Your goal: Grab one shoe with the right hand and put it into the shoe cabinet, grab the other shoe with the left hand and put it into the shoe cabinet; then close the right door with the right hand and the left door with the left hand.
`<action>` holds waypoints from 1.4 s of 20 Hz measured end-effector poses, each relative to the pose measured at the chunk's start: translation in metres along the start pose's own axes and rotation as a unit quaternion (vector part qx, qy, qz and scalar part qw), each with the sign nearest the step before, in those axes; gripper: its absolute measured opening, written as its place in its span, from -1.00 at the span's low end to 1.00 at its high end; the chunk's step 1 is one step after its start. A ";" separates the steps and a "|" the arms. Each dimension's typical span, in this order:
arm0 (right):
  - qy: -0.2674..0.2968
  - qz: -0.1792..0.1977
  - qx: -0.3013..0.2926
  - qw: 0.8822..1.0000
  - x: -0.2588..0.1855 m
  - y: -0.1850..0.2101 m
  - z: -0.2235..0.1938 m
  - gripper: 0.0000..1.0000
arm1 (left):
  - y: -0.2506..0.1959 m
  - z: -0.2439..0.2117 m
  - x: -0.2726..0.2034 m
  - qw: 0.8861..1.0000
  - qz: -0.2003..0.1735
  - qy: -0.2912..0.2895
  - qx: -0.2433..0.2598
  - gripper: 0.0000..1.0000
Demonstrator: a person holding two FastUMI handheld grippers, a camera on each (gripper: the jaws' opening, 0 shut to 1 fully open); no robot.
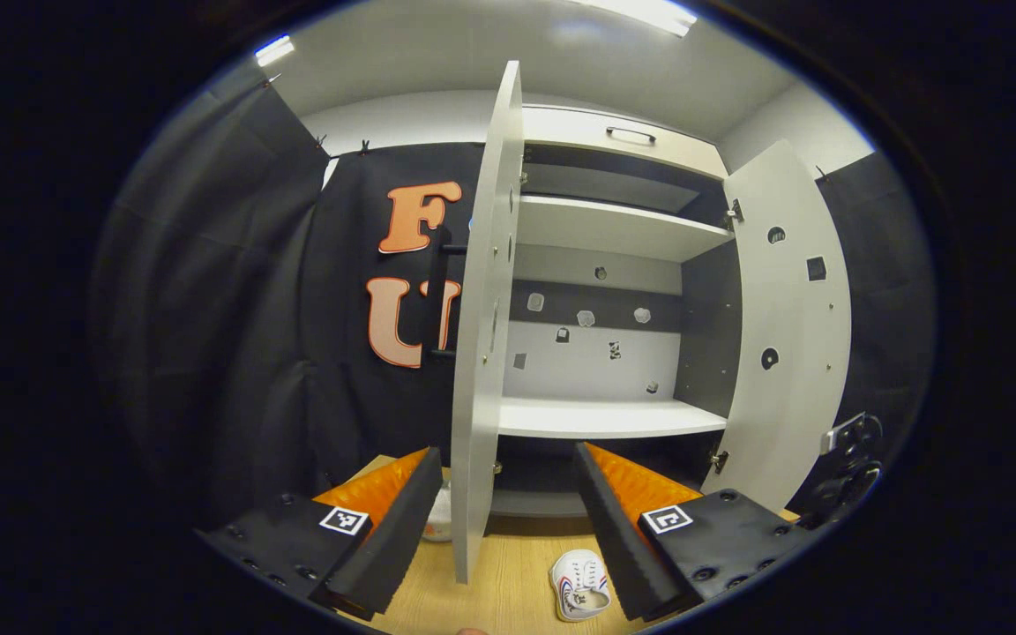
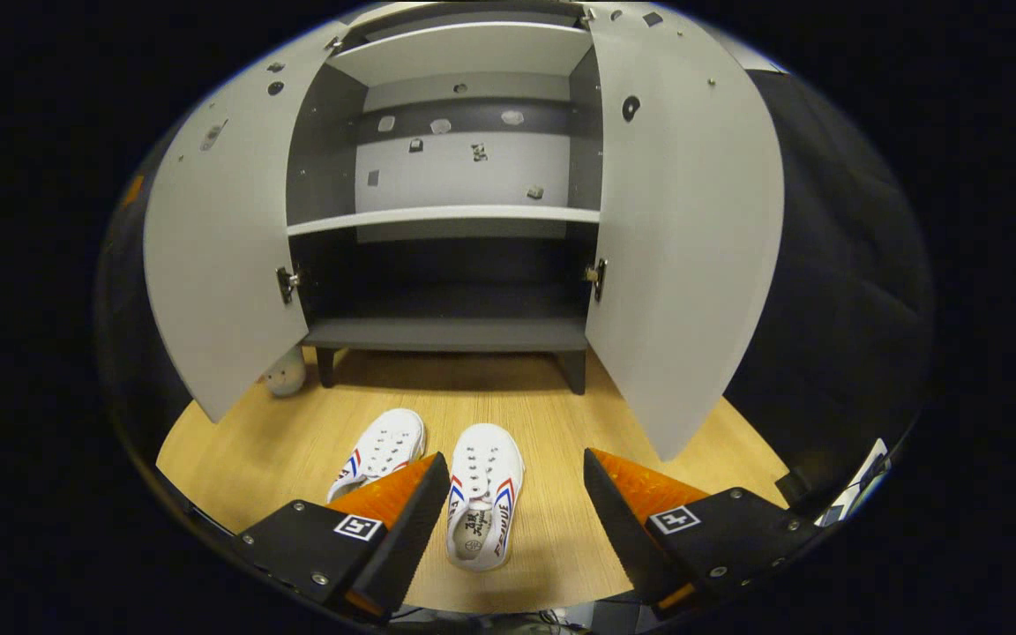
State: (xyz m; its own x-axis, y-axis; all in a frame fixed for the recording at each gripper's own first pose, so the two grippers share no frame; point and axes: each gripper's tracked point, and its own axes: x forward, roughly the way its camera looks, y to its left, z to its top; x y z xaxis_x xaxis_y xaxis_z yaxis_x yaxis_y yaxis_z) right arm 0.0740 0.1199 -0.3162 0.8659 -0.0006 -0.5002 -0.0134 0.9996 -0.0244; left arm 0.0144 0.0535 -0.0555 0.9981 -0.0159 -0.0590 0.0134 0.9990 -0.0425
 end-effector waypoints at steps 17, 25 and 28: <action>0.163 -0.005 0.039 0.986 0.092 0.007 -0.110 -0.67 | 0.024 -0.023 -0.011 0.999 0.028 0.036 0.010 0.94; 0.133 -0.016 0.075 0.988 0.055 -0.002 -0.057 -0.99 | 0.013 -0.029 -0.003 0.999 0.022 0.037 0.015 0.94; 0.110 -0.001 0.086 0.990 0.035 -0.005 -0.021 -0.99 | 0.005 -0.029 0.000 0.999 0.014 0.032 0.014 0.94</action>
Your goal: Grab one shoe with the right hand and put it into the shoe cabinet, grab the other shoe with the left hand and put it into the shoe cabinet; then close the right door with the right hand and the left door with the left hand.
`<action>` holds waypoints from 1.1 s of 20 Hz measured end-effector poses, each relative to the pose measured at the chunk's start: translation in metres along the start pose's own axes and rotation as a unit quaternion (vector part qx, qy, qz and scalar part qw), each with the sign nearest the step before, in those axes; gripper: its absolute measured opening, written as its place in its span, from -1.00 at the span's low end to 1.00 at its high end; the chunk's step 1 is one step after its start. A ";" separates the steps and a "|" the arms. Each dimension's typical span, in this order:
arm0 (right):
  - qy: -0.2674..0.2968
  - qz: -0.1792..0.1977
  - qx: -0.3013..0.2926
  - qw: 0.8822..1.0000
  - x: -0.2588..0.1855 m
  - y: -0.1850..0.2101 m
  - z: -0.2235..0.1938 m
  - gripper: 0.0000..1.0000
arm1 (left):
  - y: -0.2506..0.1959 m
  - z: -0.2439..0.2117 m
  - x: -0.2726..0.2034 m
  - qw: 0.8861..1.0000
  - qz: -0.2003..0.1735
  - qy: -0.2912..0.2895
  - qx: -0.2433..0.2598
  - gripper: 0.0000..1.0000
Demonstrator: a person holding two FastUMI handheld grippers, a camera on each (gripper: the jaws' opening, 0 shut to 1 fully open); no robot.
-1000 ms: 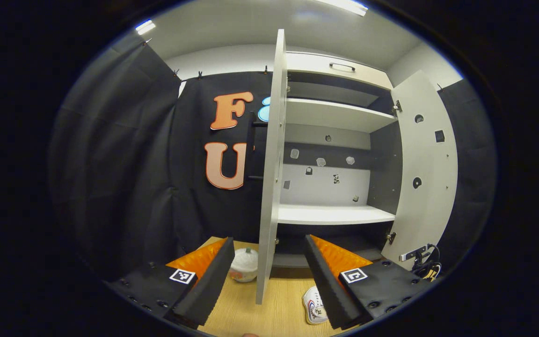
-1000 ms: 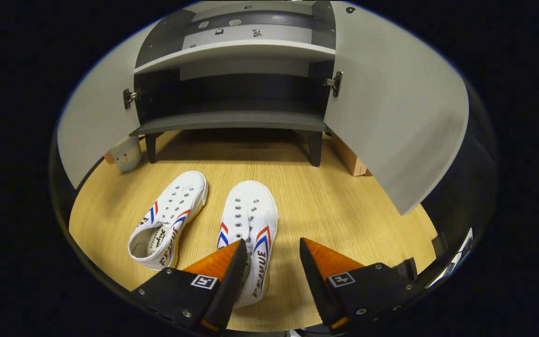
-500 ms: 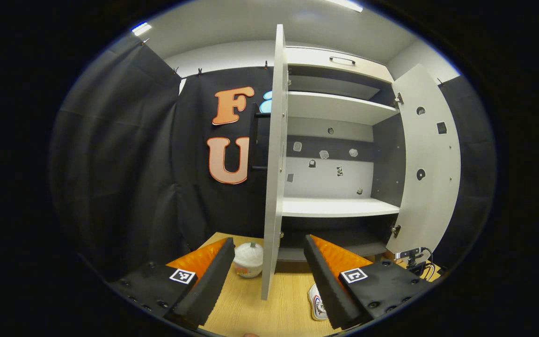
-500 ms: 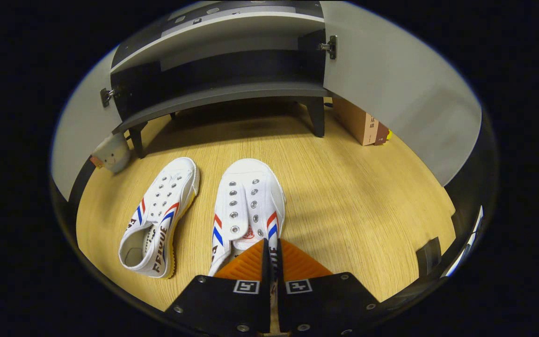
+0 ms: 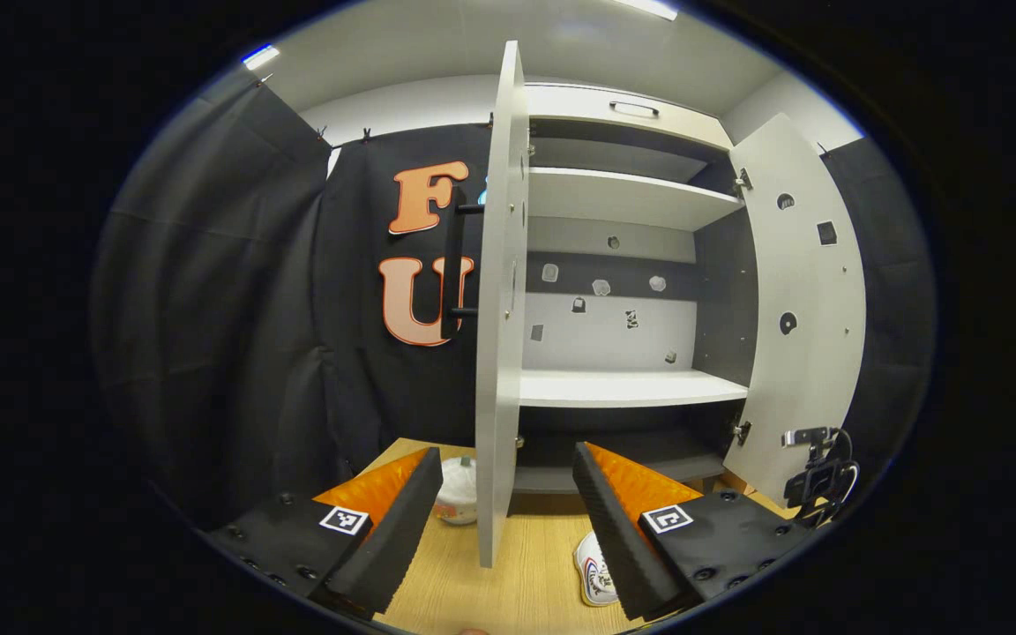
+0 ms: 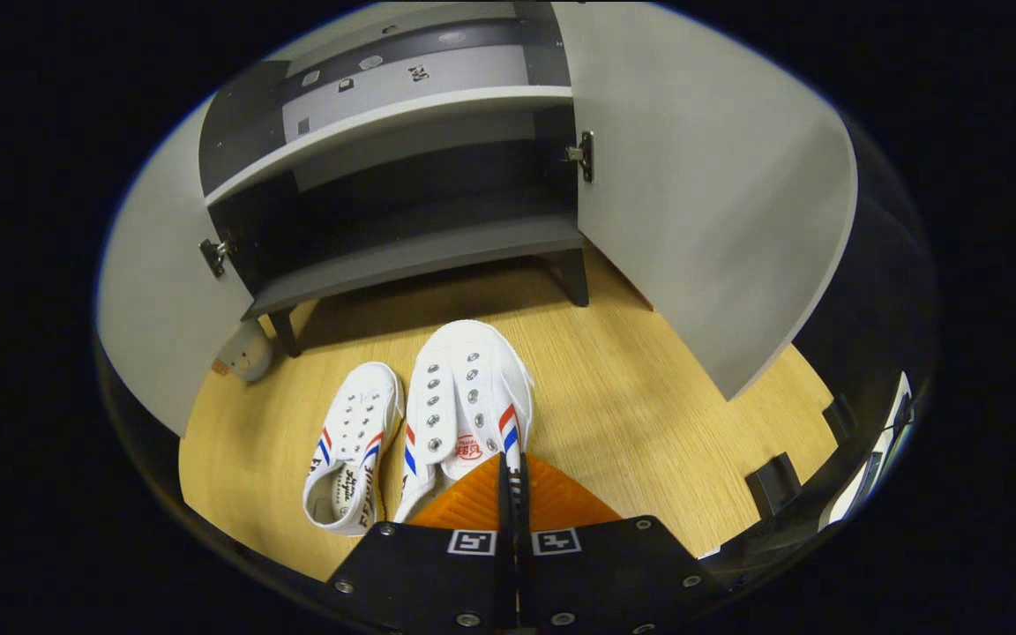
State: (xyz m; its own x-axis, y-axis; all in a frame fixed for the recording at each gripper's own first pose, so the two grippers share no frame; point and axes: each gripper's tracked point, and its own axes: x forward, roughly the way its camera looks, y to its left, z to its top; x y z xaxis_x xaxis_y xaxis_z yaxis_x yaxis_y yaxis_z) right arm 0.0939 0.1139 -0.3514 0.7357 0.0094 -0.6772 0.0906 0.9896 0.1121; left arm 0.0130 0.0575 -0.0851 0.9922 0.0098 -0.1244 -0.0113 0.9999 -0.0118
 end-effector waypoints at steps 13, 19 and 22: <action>-0.112 0.057 -0.010 0.992 -0.137 0.024 0.131 -0.99 | -0.014 -0.003 0.018 1.000 -0.014 -0.004 -0.008 0.94; -0.152 0.076 -0.005 0.985 -0.196 0.016 0.159 -1.00 | -0.008 -0.007 0.023 1.000 -0.009 -0.001 -0.012 0.94; -0.176 0.077 -0.011 0.981 -0.233 0.007 0.174 -0.99 | -0.002 -0.012 0.024 1.000 -0.004 0.001 -0.008 0.94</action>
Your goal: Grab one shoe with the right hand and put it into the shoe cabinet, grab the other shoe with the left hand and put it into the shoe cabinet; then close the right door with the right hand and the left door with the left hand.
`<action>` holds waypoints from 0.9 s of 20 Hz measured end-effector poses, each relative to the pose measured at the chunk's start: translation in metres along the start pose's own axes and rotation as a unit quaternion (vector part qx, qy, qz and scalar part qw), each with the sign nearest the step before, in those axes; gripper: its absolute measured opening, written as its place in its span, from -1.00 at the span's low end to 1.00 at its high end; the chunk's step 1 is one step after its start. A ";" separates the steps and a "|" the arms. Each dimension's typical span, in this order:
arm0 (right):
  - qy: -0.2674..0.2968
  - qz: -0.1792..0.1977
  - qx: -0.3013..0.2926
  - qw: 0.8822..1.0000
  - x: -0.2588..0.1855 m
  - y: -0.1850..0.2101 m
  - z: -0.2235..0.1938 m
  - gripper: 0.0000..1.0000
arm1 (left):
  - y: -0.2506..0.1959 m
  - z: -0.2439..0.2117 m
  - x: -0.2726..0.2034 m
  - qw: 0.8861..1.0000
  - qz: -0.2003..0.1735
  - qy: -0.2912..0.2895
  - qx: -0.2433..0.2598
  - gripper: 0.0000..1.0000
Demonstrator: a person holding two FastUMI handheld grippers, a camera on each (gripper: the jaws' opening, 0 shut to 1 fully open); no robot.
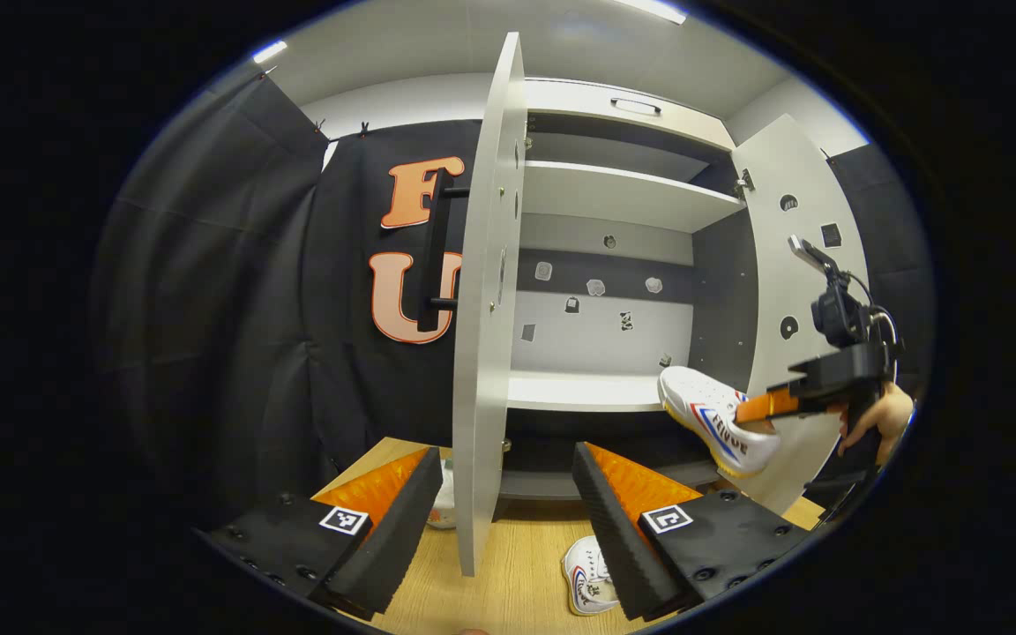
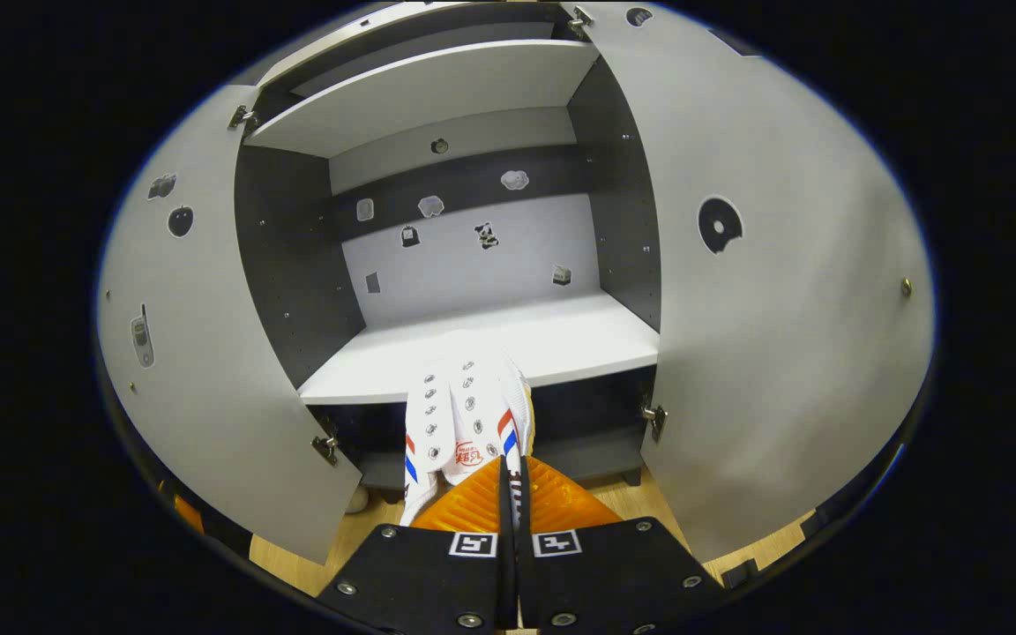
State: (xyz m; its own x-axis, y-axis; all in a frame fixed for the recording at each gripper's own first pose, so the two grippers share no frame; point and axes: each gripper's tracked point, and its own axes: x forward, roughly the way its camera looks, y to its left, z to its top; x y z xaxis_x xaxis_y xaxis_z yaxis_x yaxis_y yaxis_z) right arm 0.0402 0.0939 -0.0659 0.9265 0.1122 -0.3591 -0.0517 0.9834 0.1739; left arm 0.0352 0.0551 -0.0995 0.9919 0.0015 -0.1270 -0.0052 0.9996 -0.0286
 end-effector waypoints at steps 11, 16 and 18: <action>-0.052 -0.015 -0.027 0.998 -0.095 -0.009 0.106 -0.99 | 0.018 -0.008 -0.002 1.000 0.021 0.006 -0.003 0.94; -0.028 -0.033 -0.007 0.999 -0.098 -0.017 0.119 -1.00 | 0.023 -0.012 -0.003 0.999 0.031 0.011 -0.007 0.94; -0.011 -0.040 -0.001 0.999 -0.076 -0.023 0.114 -1.00 | 0.026 -0.013 -0.003 0.999 0.036 0.011 -0.004 0.94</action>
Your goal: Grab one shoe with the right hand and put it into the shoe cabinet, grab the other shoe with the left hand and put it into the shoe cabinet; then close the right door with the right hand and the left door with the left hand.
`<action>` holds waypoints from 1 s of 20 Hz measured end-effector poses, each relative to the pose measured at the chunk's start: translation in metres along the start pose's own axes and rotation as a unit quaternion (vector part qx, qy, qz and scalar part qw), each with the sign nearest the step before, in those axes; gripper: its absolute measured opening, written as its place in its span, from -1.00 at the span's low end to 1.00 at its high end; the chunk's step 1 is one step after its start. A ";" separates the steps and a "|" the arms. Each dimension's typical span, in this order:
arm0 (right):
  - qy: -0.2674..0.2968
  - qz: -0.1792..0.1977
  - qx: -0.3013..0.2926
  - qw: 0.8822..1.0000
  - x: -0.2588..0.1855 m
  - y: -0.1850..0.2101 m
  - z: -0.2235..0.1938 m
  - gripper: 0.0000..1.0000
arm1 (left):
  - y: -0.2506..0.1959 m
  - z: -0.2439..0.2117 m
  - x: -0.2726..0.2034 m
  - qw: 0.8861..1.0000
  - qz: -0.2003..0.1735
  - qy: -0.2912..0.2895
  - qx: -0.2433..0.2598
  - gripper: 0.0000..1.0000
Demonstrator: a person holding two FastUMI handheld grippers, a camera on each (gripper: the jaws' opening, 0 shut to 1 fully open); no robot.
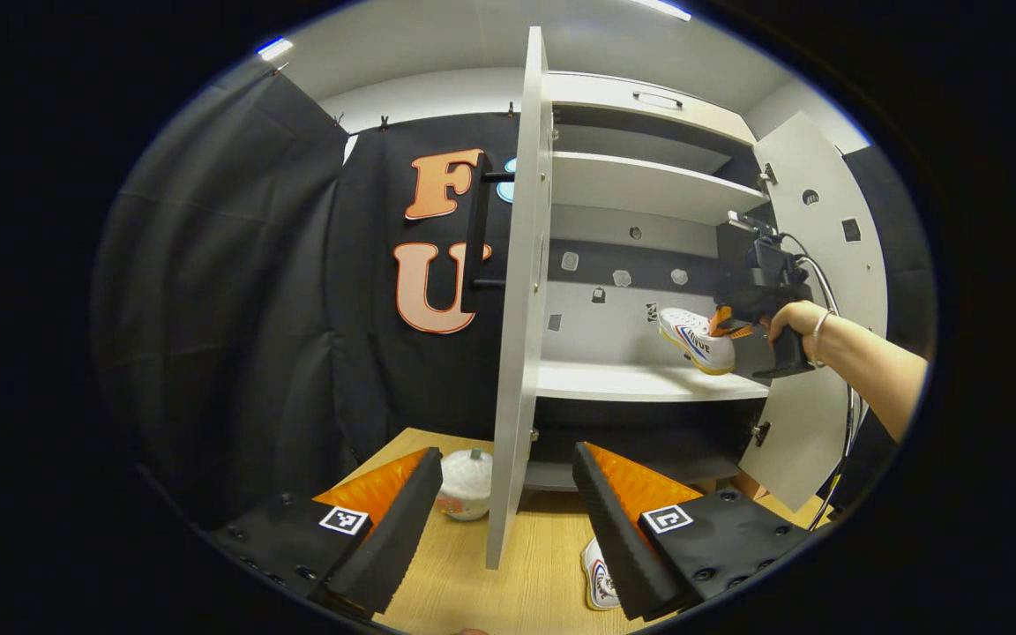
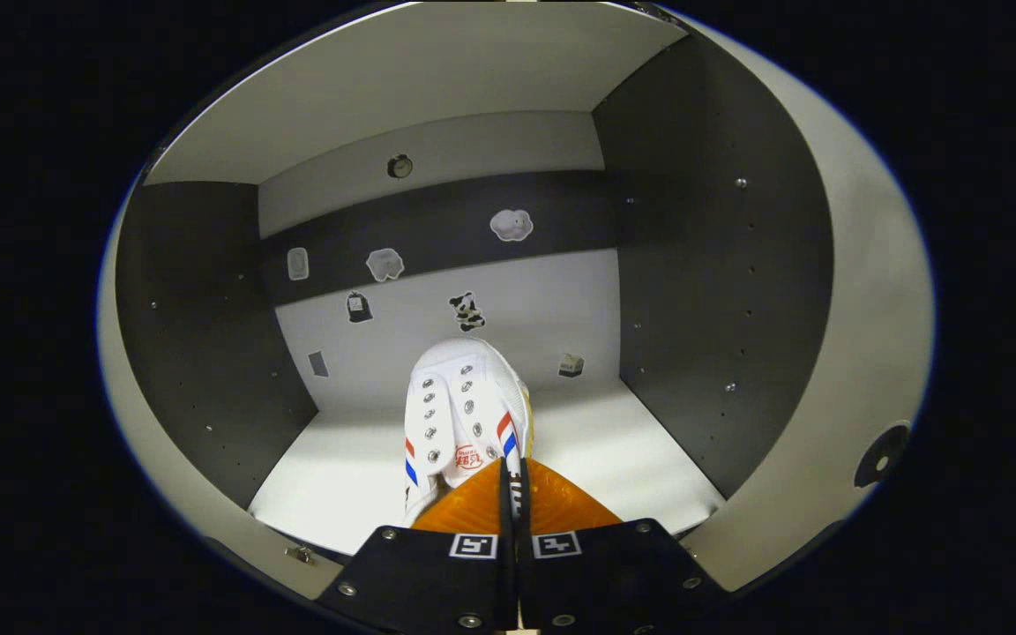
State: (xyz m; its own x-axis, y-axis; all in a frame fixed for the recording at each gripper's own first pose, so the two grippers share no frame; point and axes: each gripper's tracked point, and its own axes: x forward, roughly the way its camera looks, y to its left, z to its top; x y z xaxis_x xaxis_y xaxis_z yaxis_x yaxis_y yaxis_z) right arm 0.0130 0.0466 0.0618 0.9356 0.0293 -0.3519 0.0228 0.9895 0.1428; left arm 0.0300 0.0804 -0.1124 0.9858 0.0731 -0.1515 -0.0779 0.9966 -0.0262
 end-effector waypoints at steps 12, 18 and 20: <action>-0.016 -0.009 -0.020 1.000 0.016 -0.008 -0.003 -0.19 | -0.003 -0.011 0.000 1.000 0.011 0.016 -0.019 0.94; -0.060 0.009 -0.031 0.998 -0.053 -0.009 -0.013 0.48 | -0.027 -0.016 -0.002 0.999 -0.019 0.024 -0.014 0.94; -0.080 0.013 -0.037 0.996 -0.080 -0.011 -0.014 0.62 | -0.035 -0.018 -0.003 0.999 -0.031 0.029 -0.018 0.94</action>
State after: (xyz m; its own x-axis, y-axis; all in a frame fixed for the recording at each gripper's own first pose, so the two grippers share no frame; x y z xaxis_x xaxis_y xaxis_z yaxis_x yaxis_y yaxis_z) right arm -0.0664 0.0354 0.0757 0.9797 0.0389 -0.1967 -0.0235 0.9965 0.0801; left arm 0.0271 0.0448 -0.1293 0.9787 0.0080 -0.2049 -0.0235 0.9970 -0.0732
